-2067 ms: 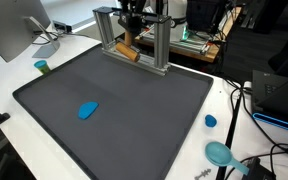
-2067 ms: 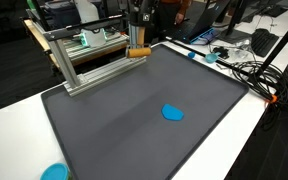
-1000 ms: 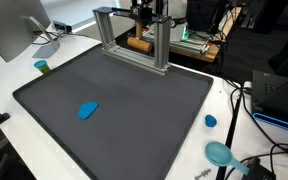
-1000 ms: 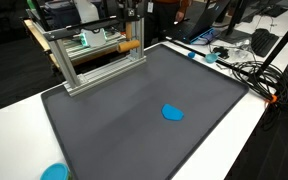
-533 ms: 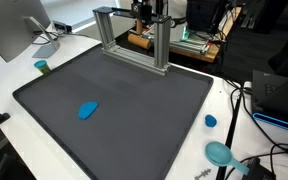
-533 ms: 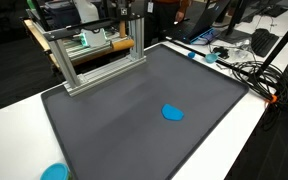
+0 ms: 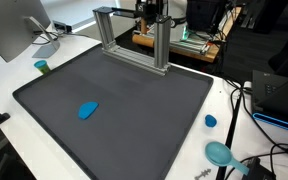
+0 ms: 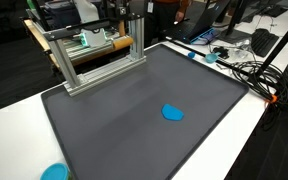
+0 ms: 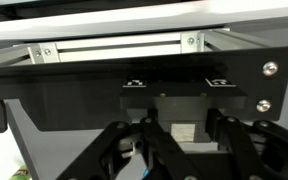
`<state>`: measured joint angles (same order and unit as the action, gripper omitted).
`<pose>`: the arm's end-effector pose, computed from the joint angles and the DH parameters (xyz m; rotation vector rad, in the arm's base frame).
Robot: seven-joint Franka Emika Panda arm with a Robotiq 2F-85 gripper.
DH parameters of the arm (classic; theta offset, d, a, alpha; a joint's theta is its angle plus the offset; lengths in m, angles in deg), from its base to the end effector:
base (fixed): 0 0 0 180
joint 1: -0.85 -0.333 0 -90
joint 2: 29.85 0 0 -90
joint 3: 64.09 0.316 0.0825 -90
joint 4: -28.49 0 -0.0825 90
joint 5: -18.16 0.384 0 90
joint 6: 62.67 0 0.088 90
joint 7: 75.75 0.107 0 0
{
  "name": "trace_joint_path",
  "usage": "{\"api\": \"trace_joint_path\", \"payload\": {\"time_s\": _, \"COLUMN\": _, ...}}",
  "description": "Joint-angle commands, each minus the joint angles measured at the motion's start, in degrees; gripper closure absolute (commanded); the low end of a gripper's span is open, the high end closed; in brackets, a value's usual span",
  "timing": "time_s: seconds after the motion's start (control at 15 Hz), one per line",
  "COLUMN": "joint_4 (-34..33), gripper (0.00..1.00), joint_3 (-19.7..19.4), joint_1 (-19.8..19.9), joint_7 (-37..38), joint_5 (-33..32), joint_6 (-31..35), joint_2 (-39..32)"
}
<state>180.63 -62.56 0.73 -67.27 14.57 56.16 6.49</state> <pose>0.3544 0.0069 0.4414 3.0701 -0.1462 0.0898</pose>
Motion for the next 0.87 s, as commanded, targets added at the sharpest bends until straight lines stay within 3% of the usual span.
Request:
{"api": "trace_joint_path", "payload": {"time_s": 0.0, "joint_4": 0.46, "gripper": 0.27, "joint_3": -2.67, "joint_1": -0.49, "joint_7": -4.78, "joint_5": 3.50, "joint_6": -3.14, "joint_2": 2.26}}
{"api": "trace_joint_path", "payload": {"time_s": 0.27, "joint_4": 1.53, "gripper": 0.01, "joint_3": -2.59, "joint_1": 0.98, "joint_7": -3.81, "joint_5": 3.10, "joint_6": -3.12, "joint_2": 6.55}}
{"api": "trace_joint_path", "payload": {"time_s": 0.67, "joint_4": 2.96, "gripper": 0.00, "joint_3": 1.89, "joint_1": 4.18, "joint_7": 2.56, "joint_5": -0.41, "joint_6": -4.53, "joint_2": 18.68}}
{"api": "trace_joint_path", "payload": {"time_s": 0.73, "joint_4": 0.22, "gripper": 0.00, "joint_3": 0.01, "joint_1": 3.04, "joint_7": 0.13, "joint_5": 1.40, "joint_6": -4.80, "joint_2": 12.15}}
{"api": "trace_joint_path", "payload": {"time_s": 0.8, "joint_4": 0.54, "gripper": 0.00, "joint_3": 0.78, "joint_1": 3.40, "joint_7": 0.92, "joint_5": 1.02, "joint_6": -4.81, "joint_2": 14.23}}
